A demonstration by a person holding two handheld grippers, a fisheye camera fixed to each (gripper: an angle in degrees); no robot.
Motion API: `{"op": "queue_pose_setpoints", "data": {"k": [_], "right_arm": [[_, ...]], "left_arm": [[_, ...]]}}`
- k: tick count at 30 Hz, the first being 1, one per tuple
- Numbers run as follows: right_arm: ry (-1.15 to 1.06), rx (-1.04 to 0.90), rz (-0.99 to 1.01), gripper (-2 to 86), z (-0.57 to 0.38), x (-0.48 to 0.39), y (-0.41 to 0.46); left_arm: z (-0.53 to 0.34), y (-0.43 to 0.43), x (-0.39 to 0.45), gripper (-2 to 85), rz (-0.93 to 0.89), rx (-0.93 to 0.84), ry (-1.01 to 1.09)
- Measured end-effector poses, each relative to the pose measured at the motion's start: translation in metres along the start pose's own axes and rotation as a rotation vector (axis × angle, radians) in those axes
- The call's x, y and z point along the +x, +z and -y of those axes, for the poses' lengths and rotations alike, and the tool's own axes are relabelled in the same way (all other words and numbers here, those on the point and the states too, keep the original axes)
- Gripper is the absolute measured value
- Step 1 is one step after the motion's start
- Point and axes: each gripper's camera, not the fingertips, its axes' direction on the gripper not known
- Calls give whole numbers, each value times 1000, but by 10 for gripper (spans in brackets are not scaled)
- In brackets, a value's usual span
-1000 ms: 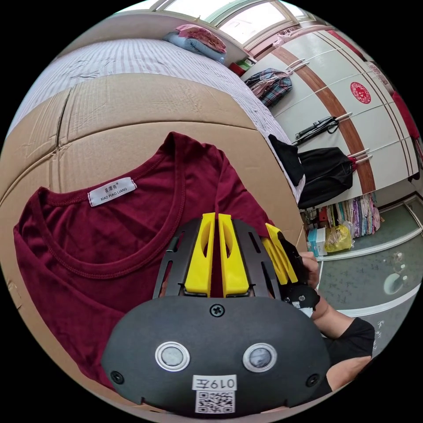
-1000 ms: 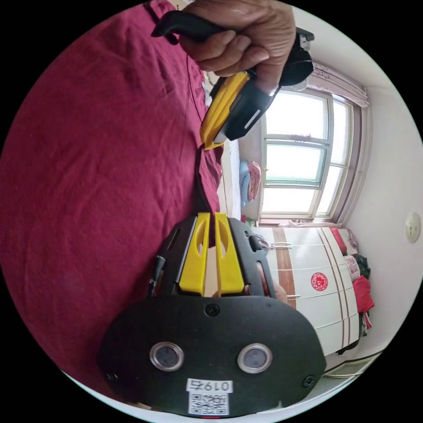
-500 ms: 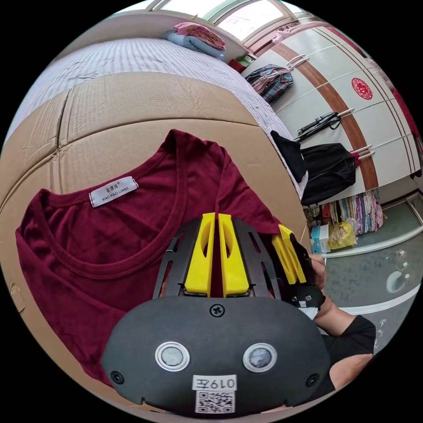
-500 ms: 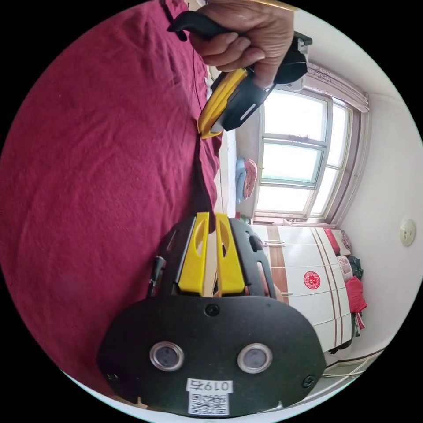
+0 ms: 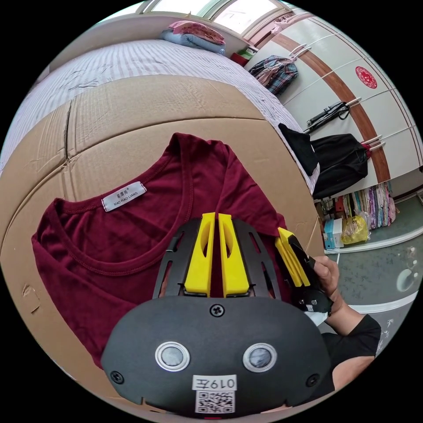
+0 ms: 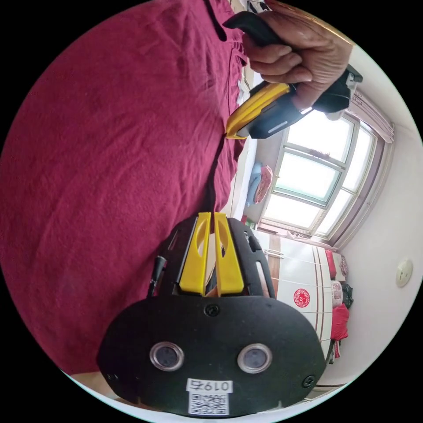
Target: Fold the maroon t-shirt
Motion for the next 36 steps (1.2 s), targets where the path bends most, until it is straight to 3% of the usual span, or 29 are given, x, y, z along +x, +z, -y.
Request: {"op": "queue_pose_setpoints", "data": {"k": [13,19,23,29,36], "right_arm": [[44,5,22,51,-16,37,-116],[-4,32,60,43,-36,58,-193],[127,82,158,37,-69,106,-251],[398,111,267,-3,-109,180,-293],[312,66,280,-9,-123,199,-357]], "left_arm": [[-13,-2,9,13,50,45,-18],[-13,15,37,9,-19,57,72],[-10,45,43,7,50,-35,83],[-21,56,40,7,12,-3,58],[-30,75,48,7,15,-5,60]]}}
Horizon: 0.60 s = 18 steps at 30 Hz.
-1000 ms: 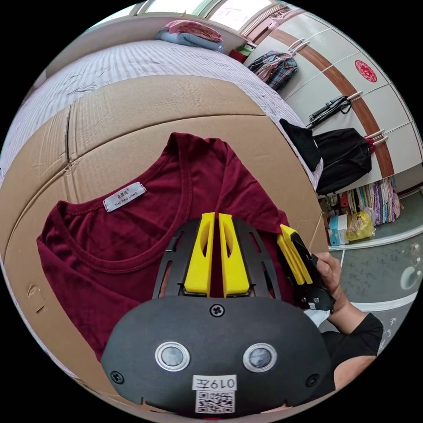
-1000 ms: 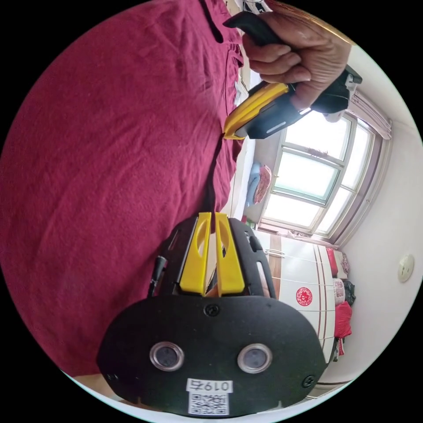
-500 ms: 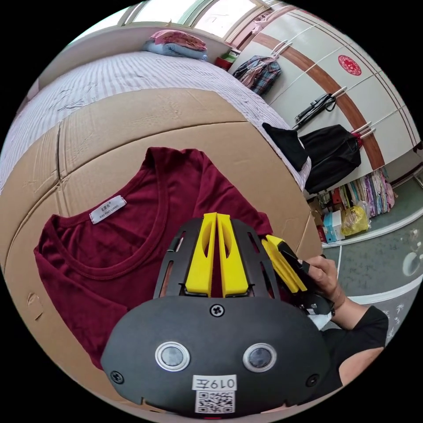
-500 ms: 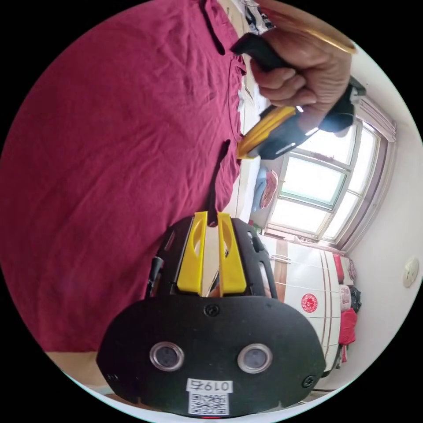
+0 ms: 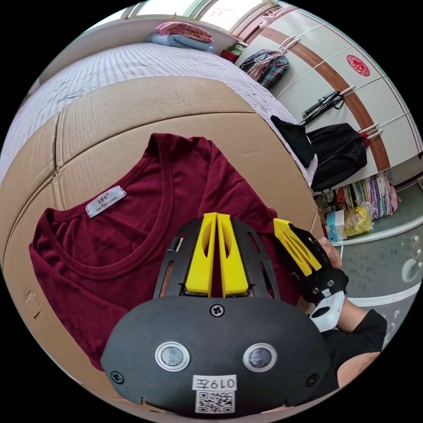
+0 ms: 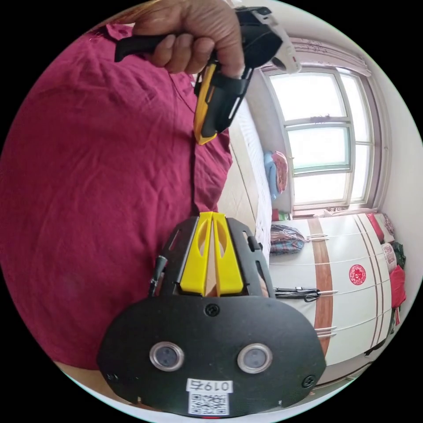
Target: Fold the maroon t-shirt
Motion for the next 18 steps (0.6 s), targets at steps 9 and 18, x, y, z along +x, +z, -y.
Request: {"op": "queue_pose_setpoints", "data": {"k": [9,18], "right_arm": [[263,82,191,-9,-54,123,-134],[444,224,897,28,-127,299,-187]], "left_arm": [[-22,7,22,7,46,91,-8],[-27,67,101,9,-3,82,229]]}}
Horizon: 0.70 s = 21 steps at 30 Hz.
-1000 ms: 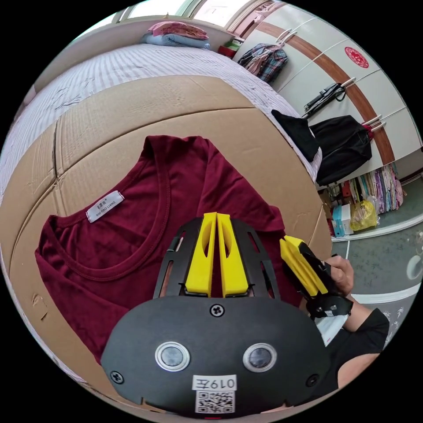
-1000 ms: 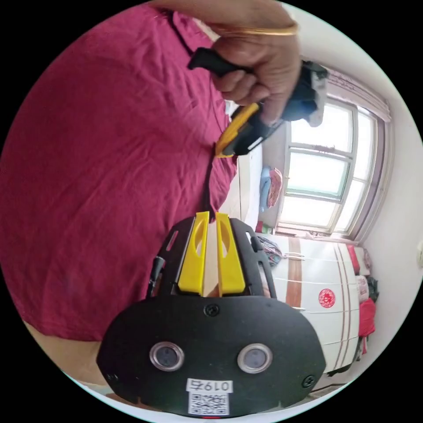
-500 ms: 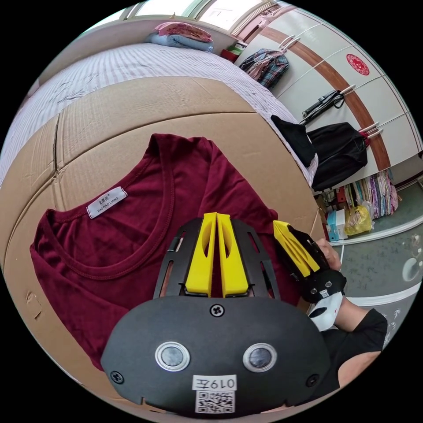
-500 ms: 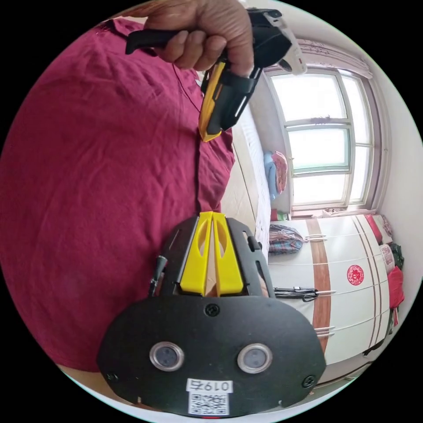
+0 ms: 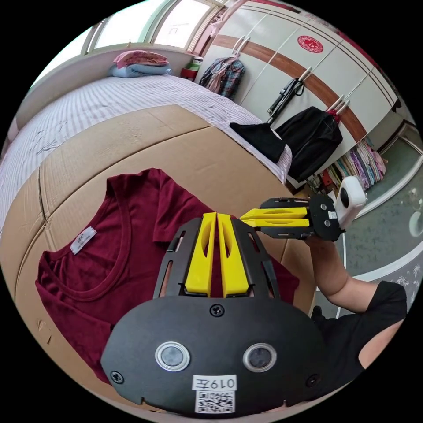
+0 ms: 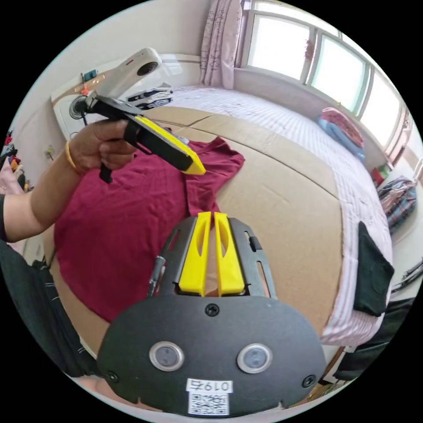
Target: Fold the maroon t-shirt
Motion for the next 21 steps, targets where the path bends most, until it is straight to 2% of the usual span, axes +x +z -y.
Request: {"op": "queue_pose_setpoints", "data": {"k": [2,6,10,16,21], "right_arm": [[15,-17,11,65,5,0,-33],[71,30,22,30,11,-3,-91],[117,61,143,38,25,1,-153],[178,-15,345,86,44,12,-217],[237,5,498,61,48,21,-272]], "left_arm": [[-1,17,3,9,6,-23,-27],[-8,46,6,11,30,-44,-88],[-16,71,12,9,44,-63,-112],[-26,103,31,7,25,-51,-136],[-33,134,55,7,36,-59,-128]]}}
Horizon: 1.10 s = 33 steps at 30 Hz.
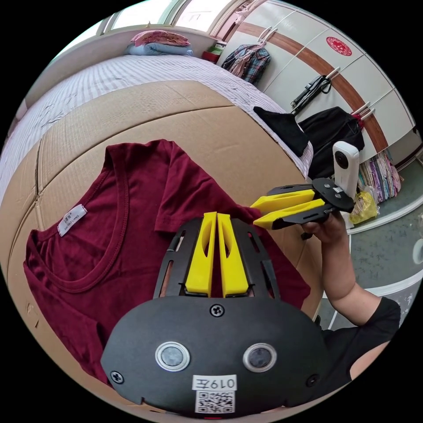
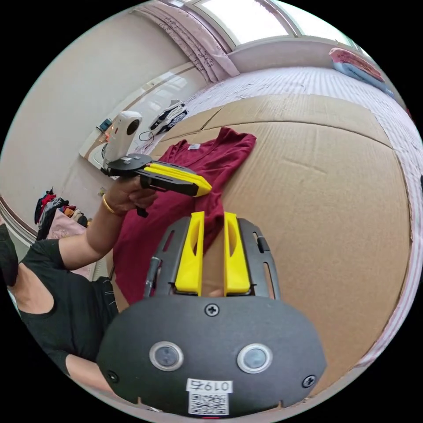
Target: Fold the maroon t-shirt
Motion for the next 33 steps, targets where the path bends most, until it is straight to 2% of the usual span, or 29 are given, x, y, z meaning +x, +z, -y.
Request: {"op": "queue_pose_setpoints", "data": {"k": [4,11,13,16,19,21,23,28,33], "right_arm": [[45,60,48,26,-2,-25,-49],[127,46,32,17,8,-81,-95],[157,53,54,17,10,-90,-105],[197,67,81,17,11,-105,-121],[212,77,87,16,12,-124,-137],[214,85,93,16,11,-137,-145],[223,100,104,15,10,-151,-155],[234,103,141,14,12,-172,-170],[265,134,166,13,9,-190,-184]], "left_arm": [[-6,21,17,6,4,-7,-3],[-22,61,60,6,38,3,20],[-27,64,75,6,33,40,69],[-34,60,111,7,64,144,250],[-42,70,158,10,272,173,477],[-44,99,187,13,478,49,598],[-45,120,200,17,586,-21,622],[-57,138,240,46,500,66,831],[-33,178,261,53,465,-97,889]]}}
